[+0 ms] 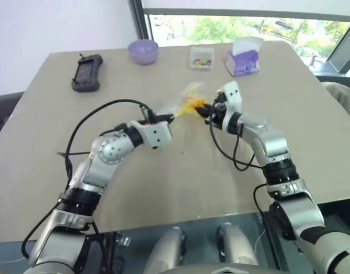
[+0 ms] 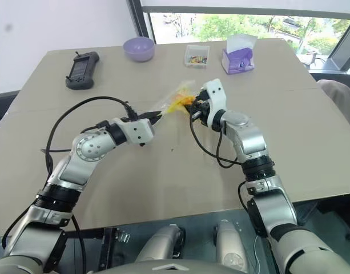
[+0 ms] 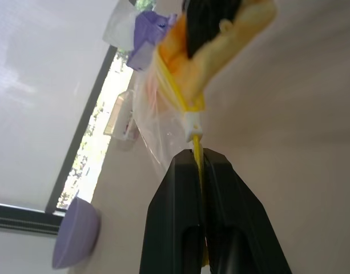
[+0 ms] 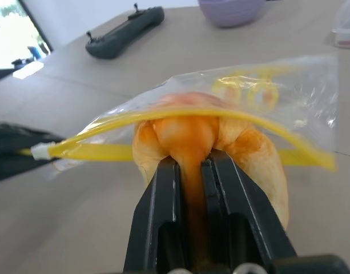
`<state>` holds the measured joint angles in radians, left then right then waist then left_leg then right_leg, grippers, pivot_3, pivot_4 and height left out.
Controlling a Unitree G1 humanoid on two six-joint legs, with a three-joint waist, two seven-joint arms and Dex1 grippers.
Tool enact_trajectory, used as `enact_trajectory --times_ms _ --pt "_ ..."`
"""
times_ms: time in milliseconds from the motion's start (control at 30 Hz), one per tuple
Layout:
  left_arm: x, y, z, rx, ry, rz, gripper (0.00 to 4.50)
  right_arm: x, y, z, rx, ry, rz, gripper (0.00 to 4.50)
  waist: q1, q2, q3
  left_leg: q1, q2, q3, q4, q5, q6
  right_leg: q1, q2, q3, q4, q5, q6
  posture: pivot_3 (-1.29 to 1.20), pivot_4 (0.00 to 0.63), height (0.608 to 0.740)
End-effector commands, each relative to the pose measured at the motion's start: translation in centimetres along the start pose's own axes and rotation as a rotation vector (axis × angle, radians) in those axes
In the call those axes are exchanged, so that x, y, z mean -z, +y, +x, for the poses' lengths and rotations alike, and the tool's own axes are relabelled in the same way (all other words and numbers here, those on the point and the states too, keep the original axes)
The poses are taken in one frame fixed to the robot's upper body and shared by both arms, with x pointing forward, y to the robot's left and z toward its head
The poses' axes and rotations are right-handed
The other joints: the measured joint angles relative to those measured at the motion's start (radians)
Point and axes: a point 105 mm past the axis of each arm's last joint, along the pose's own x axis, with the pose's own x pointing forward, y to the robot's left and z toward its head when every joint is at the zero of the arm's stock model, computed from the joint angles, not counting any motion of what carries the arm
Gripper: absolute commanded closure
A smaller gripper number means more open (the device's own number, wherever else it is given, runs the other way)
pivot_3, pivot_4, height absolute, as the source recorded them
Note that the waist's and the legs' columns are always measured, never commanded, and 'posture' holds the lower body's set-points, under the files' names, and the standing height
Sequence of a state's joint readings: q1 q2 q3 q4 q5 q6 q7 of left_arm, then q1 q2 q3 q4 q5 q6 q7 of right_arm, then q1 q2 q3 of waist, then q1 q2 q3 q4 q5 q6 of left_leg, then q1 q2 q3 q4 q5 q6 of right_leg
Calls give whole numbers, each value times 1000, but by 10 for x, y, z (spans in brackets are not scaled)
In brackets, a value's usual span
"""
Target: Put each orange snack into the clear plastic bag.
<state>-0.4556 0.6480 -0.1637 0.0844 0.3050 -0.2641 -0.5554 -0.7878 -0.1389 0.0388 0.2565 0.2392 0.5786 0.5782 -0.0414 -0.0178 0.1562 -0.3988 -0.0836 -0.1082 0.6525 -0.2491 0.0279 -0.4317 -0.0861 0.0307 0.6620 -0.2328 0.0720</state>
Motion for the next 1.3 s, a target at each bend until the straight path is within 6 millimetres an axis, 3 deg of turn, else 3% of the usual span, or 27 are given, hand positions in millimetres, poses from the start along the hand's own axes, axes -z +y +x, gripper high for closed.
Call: enact_trajectory --times_ms 33,167,267,467,500,700,767,867,1000,1200,1300 --pt "0 13 -4 -33 1 -13 4500 -25 2 -5 -10 -81 -6 4136 0 0 0 0 0 0 0 0 0 0 0 0 0 0 0 0 150 740" --pt "-1 13 -4 -13 -2 -37 4500 -27 -5 -8 31 -90 -4 4136 -1 0 0 0 0 0 0 0 0 0 0 0 0 0 0 0 150 740" --pt "-8 13 -2 6 -32 -72 4500 -26 -16 -5 136 -65 -202 4136 -1 0 0 0 0 0 0 0 0 0 0 0 0 0 0 0 150 740" --pt "-13 13 1 46 -58 -107 4500 -14 -2 1 99 -7 -577 4136 -4 0 0 0 0 0 0 0 0 -1 0 0 0 0 0 0 150 740" --pt "-14 13 2 46 -61 -108 4500 -13 0 2 89 -8 -589 4136 -3 0 0 0 0 0 0 0 0 -1 0 0 0 0 0 0 150 740" --pt "-18 4 4 89 -82 -115 4500 -23 9 5 43 -93 -172 4136 -2 0 0 0 0 0 0 0 0 0 0 0 0 0 0 0 150 740" --pt "-18 5 4 85 -81 -108 4500 -21 10 4 24 -82 -110 4136 0 0 0 0 0 0 0 0 0 0 0 0 0 0 0 0 150 740" --pt "-20 8 5 72 -89 -101 4500 -15 3 1 62 -39 -195 4136 3 0 0 0 0 0 0 0 0 0 0 0 0 0 0 0 150 740" --pt "-27 9 9 68 -119 -77 4500 -1 2 2 65 37 -557 4136 0 0 0 0 0 0 0 0 0 0 0 0 0 0 0 0 150 740" --pt "-32 3 14 95 -151 -20 4500 4 14 5 -8 32 -590 4136 -6 0 0 0 0 0 0 0 0 0 1 0 0 0 0 0 150 740" --pt "-34 1 14 115 -173 31 4500 4 12 6 -9 26 -500 4136 -1 0 0 0 0 0 0 0 0 0 0 0 0 0 0 0 150 740"
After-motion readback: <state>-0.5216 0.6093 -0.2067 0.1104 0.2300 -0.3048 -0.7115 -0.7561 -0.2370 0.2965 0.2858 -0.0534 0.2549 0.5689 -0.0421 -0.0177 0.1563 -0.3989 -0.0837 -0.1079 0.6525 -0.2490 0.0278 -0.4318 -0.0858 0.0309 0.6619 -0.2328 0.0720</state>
